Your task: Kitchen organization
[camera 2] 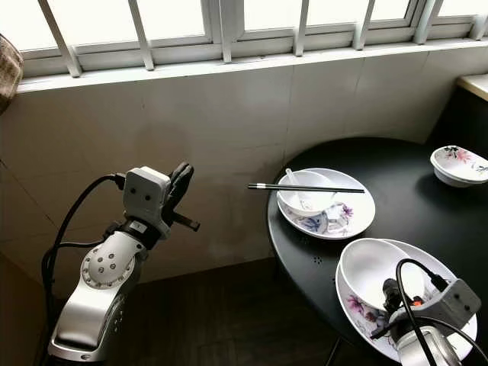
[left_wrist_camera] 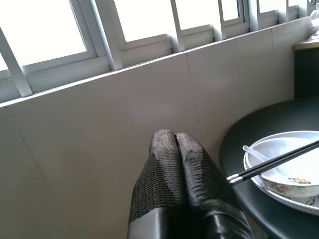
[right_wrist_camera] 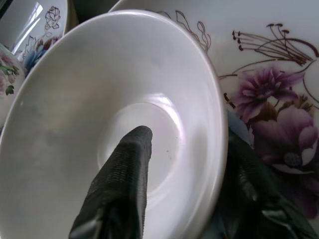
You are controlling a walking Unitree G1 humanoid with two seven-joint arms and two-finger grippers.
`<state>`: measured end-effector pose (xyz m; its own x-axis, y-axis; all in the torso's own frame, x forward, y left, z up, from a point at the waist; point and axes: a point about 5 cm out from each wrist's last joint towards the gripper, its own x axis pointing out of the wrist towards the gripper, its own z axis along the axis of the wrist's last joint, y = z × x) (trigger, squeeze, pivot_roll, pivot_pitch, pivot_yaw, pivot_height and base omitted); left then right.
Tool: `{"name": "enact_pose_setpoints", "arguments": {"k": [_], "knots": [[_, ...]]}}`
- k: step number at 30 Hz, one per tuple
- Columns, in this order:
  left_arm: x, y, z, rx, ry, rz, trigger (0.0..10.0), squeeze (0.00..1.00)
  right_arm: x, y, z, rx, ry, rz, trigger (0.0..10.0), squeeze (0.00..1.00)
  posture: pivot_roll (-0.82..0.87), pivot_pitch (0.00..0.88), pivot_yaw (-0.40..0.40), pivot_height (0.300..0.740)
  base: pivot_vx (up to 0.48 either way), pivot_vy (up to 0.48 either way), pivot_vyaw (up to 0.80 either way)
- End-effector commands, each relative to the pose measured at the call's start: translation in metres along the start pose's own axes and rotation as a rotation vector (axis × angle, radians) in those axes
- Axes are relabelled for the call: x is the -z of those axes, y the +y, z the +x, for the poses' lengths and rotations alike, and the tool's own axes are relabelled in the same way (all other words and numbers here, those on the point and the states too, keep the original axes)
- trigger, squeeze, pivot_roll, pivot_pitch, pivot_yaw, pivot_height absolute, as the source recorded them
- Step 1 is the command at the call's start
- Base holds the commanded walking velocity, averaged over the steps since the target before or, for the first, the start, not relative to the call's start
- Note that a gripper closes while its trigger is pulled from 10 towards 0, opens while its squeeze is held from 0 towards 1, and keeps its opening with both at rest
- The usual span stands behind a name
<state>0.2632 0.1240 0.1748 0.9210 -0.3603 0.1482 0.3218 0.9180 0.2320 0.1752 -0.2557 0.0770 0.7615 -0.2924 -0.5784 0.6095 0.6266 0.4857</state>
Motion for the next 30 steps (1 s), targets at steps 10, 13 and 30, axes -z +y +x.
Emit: {"name": "enact_pose_setpoints", "arguments": {"k": [10,13,30], "knots": [[0.001,-0.001,0.000,0.000,0.017,0.003,10.0,0.00,-0.014,-0.010,-0.003,0.082,-0.048,-0.003,0.0,0.00,0.01,0.000,-0.026,0.740,0.000,0.000,0.00],[0.001,-0.002,0.000,0.001,0.018,0.002,10.0,0.00,-0.015,-0.008,-0.004,0.091,-0.058,0.000,0.0,0.00,0.01,0.000,-0.026,0.740,0.000,0.000,0.00],[0.001,-0.002,-0.001,-0.005,0.021,-0.001,10.0,0.00,-0.088,0.079,-0.048,-0.131,-0.724,-0.722,0.0,0.00,0.01,0.000,-0.030,0.740,0.000,0.000,0.00]]}}
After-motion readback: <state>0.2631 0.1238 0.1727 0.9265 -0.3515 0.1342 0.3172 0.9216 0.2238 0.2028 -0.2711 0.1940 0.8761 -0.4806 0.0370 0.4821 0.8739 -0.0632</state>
